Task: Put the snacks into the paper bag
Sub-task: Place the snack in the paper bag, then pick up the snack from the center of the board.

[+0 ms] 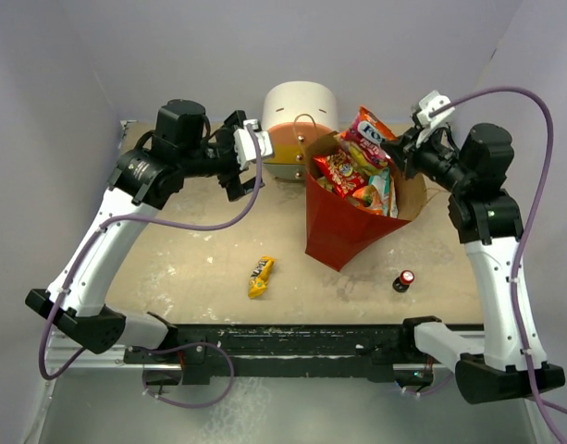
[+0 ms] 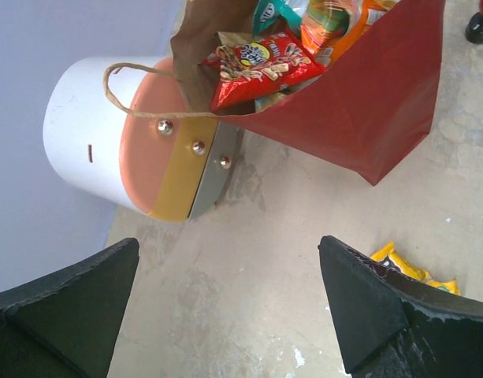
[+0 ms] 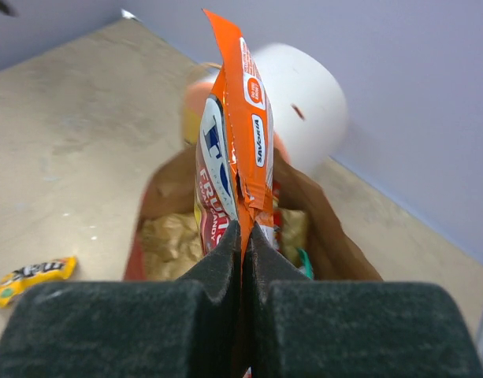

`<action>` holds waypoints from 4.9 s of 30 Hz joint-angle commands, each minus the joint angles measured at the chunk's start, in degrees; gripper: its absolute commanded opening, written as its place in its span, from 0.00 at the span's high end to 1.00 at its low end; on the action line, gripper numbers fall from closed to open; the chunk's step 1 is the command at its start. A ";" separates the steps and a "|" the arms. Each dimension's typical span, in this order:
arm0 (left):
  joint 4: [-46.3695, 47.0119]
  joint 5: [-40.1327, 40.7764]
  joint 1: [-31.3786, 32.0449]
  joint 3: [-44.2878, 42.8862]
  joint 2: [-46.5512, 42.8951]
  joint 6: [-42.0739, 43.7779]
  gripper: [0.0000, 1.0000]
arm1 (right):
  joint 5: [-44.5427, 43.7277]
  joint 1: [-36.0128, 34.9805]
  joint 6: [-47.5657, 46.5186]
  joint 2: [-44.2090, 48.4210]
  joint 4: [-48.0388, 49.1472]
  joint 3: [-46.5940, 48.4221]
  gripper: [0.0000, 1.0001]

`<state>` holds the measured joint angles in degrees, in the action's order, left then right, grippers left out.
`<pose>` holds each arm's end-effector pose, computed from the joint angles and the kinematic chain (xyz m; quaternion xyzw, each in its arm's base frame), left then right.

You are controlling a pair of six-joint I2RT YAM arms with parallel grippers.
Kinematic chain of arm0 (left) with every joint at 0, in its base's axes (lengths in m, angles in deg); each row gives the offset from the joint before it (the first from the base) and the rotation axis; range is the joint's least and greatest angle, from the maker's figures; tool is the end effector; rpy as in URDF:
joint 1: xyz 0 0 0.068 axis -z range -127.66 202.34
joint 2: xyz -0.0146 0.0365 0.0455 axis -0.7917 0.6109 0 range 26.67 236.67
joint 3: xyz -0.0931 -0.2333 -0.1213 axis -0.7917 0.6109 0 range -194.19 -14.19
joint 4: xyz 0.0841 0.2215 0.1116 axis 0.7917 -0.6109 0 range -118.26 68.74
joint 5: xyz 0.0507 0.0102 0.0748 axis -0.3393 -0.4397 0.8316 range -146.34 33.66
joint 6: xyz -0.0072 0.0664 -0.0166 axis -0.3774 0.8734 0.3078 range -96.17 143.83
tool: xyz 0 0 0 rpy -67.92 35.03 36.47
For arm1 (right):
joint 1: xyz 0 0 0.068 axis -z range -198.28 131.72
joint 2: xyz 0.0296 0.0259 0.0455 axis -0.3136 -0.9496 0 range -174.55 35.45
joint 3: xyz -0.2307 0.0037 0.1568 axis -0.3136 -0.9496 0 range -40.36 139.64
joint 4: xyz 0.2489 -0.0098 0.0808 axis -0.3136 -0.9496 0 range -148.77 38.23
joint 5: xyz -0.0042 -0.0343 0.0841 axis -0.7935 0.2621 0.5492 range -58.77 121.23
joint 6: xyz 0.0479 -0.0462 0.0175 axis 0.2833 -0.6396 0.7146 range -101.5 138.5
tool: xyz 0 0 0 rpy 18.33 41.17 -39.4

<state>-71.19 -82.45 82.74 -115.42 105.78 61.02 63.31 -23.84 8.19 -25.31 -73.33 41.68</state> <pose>0.2320 -0.1646 0.4691 0.5610 0.6284 -0.1633 0.5136 0.2121 0.0502 0.4938 -0.2871 0.6478 0.1676 0.6855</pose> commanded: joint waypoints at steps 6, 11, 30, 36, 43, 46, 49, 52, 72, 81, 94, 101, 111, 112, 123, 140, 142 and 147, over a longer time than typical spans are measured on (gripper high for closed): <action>5.84 4.56 -0.25 2.83 -0.22 -1.25 0.01 | -14.41 0.20 9.70 -2.60 2.31 -3.99 1.00; 6.44 5.18 -0.25 4.47 -0.61 -0.76 0.01 | -12.36 0.20 14.29 -2.97 4.16 -9.49 1.00; 7.53 4.05 -0.25 7.17 -1.01 -1.15 0.01 | -19.96 0.20 14.22 -5.06 7.56 -13.37 0.57; 7.48 3.90 -0.24 8.03 -1.22 -0.98 0.01 | -22.89 0.20 9.59 -6.91 5.87 -9.72 0.46; 7.40 3.78 -0.22 8.06 -1.50 -0.86 0.01 | -24.44 0.05 3.66 -11.43 3.72 -7.40 0.66; 7.36 3.78 -0.24 8.14 -1.54 -0.72 0.01 | -23.83 -0.37 2.33 -11.74 3.89 -7.97 0.85; 7.44 3.78 -0.17 8.41 -1.46 -0.60 0.01 | -23.12 -0.94 1.25 -11.99 3.17 -8.12 0.95; 7.48 3.66 -0.16 8.42 -1.22 -0.63 0.01 | -26.01 -2.54 -0.73 -12.34 1.67 -7.54 1.00; 7.43 3.53 -0.16 7.91 -0.02 -0.52 0.01 | -34.92 -5.65 -3.03 -11.51 -8.20 4.14 1.00; 7.81 4.37 -0.16 8.45 0.43 -0.73 0.01 | -33.29 -10.77 -1.82 -15.26 -8.77 2.68 1.00; 8.08 4.75 -0.16 9.26 0.40 -1.12 0.01 | -30.42 -12.19 -0.56 -21.89 -8.33 -1.43 0.99; 7.92 4.97 -0.16 10.97 0.19 -1.15 0.01 | -33.52 -12.19 0.33 -21.96 -10.32 -2.75 0.89; 7.75 5.19 -0.16 14.33 0.08 -1.19 0.01 | -36.62 -12.19 -1.55 -20.72 -12.22 -0.66 0.62; 7.78 5.04 -0.16 15.19 0.03 -1.50 0.01 | -36.97 -12.19 -1.82 -20.46 -12.43 -0.28 0.59; 12.81 0.82 -0.16 30.75 -0.27 -3.89 0.01 | -39.30 -11.01 -3.09 -14.91 -12.41 1.52 0.23; 16.26 -9.11 0.77 41.25 7.58 -5.07 0.01 | -31.30 -1.80 -3.48 -6.75 -10.61 1.68 0.19; 17.11 -9.14 1.01 40.86 9.48 -5.63 0.04 | -30.41 -1.51 -3.49 -6.55 -10.61 1.55 0.19; 18.29 -9.95 2.51 38.64 15.13 -6.88 0.12 | -29.12 -0.41 -3.47 -5.60 -10.35 0.16 0.19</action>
<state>-55.78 -89.34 83.96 -74.33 117.67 55.89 31.90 -25.17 5.37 -32.65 -85.70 41.39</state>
